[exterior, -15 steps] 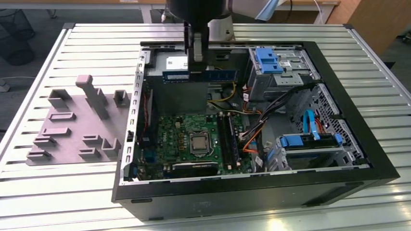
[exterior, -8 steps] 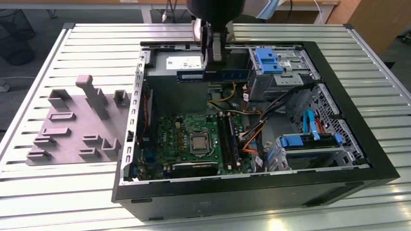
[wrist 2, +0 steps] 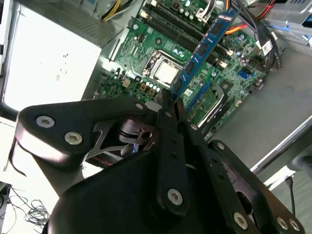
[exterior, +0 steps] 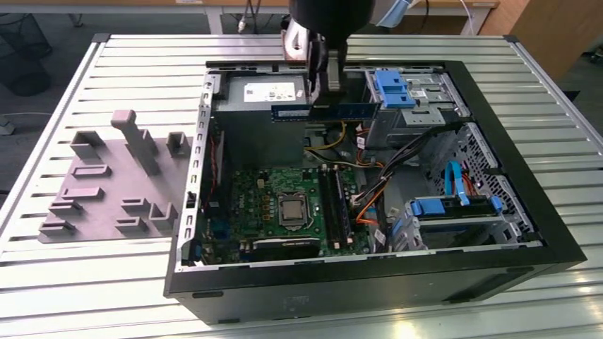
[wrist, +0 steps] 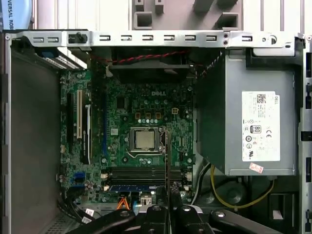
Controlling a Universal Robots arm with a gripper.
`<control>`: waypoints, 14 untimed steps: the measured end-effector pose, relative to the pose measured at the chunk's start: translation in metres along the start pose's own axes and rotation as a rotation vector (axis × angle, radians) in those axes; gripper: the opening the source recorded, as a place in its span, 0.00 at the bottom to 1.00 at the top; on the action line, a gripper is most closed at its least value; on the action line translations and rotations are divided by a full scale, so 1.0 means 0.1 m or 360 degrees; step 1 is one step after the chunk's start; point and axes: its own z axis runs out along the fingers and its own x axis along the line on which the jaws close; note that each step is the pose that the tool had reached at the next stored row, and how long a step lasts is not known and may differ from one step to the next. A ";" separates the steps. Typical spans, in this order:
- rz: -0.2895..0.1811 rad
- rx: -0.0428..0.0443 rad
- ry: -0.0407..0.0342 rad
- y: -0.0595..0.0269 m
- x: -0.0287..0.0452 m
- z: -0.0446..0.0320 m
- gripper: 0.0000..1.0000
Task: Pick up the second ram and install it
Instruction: 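Pick up the second ram and move it above second insertion slot, then insert the second ram into the second slot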
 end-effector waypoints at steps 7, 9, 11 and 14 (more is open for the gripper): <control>0.0000 0.0000 -0.0001 -0.102 -0.002 0.006 0.14; 0.0000 0.0000 -0.0001 -0.113 -0.002 0.007 0.14; 0.0000 0.0000 -0.0001 -0.113 -0.002 0.006 0.14; 0.0000 0.0000 -0.0001 -0.113 -0.002 0.006 0.14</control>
